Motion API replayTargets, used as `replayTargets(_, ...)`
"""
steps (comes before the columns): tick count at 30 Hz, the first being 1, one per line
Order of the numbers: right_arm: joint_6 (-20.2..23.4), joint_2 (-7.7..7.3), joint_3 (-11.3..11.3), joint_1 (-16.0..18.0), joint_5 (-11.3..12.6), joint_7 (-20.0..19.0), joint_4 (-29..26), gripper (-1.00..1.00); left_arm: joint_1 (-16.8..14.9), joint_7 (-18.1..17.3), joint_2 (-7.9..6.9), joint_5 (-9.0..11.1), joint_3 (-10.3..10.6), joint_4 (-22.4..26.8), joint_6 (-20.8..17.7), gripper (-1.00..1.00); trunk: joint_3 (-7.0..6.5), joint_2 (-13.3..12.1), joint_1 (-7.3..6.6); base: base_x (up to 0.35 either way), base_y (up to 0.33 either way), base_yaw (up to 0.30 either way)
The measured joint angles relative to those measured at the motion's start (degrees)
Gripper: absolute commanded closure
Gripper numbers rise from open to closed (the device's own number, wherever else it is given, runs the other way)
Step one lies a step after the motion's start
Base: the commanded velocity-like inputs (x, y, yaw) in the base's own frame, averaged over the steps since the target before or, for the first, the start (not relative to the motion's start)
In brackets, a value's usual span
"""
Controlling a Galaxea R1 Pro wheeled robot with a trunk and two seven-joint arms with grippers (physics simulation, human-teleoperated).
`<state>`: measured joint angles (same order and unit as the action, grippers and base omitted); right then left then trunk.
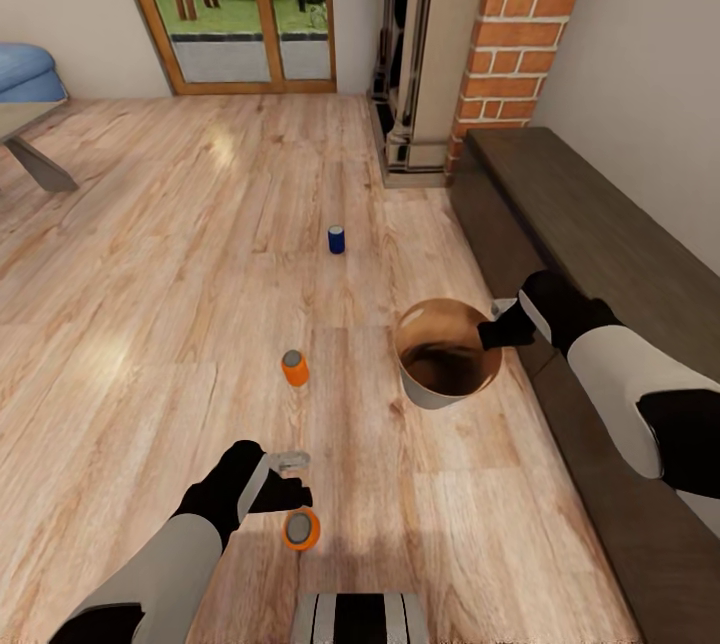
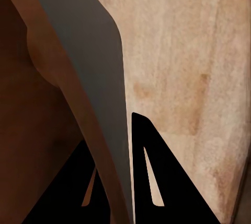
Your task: Put the three can of soda from the living room inside the tash can in the kitchen.
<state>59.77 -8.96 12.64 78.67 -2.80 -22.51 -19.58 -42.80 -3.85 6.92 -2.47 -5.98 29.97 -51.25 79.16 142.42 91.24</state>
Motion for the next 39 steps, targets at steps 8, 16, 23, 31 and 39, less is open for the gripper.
replayTargets(8, 0.0, 0.27, 0.3, 0.7, -0.1, 0.0, 0.6, 1.00, 0.0, 0.0, 0.37, 0.0, 0.0, 0.0, 0.0, -1.00, 2.42, 0.9, 0.61, 0.000, 0.000, 0.000)
replayTargets(16, 0.0, 0.37, 0.5, 0.7, -0.1, 0.0, 0.6, 1.00, 0.0, -0.2, 0.47, 0.0, 0.0, -0.1, 0.1, -1.00, 4.71, 1.0, 0.78, 0.000, 0.000, 0.000)
replayTargets(23, 0.1, 0.49, 0.5, 0.8, 0.3, 0.1, 0.6, 1.00, 0.0, -0.3, 0.54, 0.0, 0.0, -0.1, 0.4, -1.00, 5.35, 1.0, 0.78, 0.000, 0.000, 0.000)
replayTargets(31, 0.1, 0.51, 0.5, 0.8, 0.3, 0.1, 0.5, 1.00, 0.1, -0.3, 0.59, 0.0, 0.0, -0.1, 0.7, -1.00, 6.08, 1.0, 0.78, 0.000, 0.000, 0.000)
replayTargets(39, 0.0, 0.50, 0.6, 0.7, 0.2, 0.0, 0.5, 1.00, 0.1, -0.4, 0.78, -0.1, 0.0, 0.0, 0.8, -1.00, 7.03, 1.0, 0.83, 0.000, 0.000, 0.000)
